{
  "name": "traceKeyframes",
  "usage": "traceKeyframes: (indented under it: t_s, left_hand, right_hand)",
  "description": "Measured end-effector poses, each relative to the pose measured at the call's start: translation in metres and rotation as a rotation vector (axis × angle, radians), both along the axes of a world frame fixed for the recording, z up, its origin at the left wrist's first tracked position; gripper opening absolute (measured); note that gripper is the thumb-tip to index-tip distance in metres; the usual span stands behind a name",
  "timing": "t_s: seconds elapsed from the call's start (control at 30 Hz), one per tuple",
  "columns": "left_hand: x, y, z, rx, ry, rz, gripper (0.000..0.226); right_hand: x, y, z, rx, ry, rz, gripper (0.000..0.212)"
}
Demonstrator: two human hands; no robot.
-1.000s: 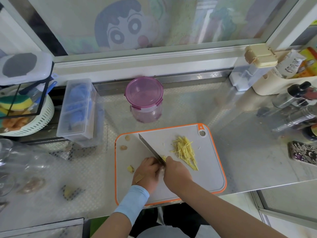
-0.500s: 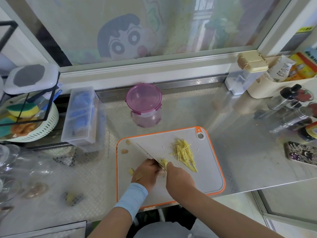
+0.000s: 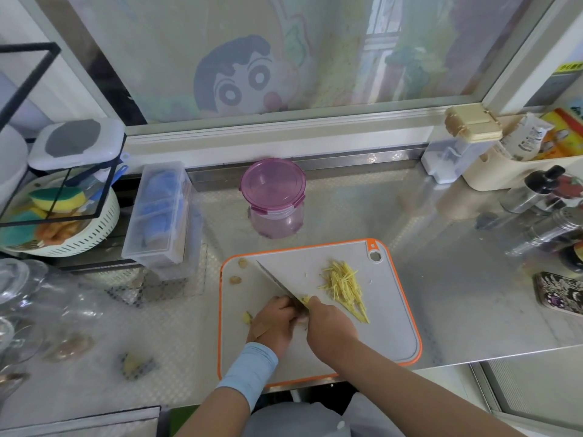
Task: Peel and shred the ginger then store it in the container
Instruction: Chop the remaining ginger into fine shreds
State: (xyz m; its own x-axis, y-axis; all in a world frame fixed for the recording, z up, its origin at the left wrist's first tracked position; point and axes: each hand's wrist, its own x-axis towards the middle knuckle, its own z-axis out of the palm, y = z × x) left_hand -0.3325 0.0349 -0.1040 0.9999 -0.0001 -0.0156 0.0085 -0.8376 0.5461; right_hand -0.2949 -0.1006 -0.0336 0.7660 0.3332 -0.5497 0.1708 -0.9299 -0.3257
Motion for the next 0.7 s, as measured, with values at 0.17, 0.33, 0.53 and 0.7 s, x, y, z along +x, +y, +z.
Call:
traceKeyframes:
  t_s: [0.17,0.33,0.53,0.7]
  left_hand:
    - [0.0,0.001,-0.003,0.028,-0.01,0.004,0.019]
    - [-0.001,-0.002,-0.006,-0.011,-0.014,0.046,0.017]
    - [-0.004,-0.003,-0.004,-0.03,-0.081,0.055,0.02]
    - [-0.005,-0.003,-0.009,-0.023,-0.106,0.072,0.019]
  right_hand:
    - [-0.008,-0.008,0.003,-0.002,-0.013,0.001,0.024]
    - [-0.015,-0.012,0.002,-0.034,-0.002,0.011,0.026]
    - [-0.006,0.001,0.0,-0.026,-0.013,0.036,0.024]
    - [-0.006,-0.004,0.003,-0.004,-0.019,0.026,0.022]
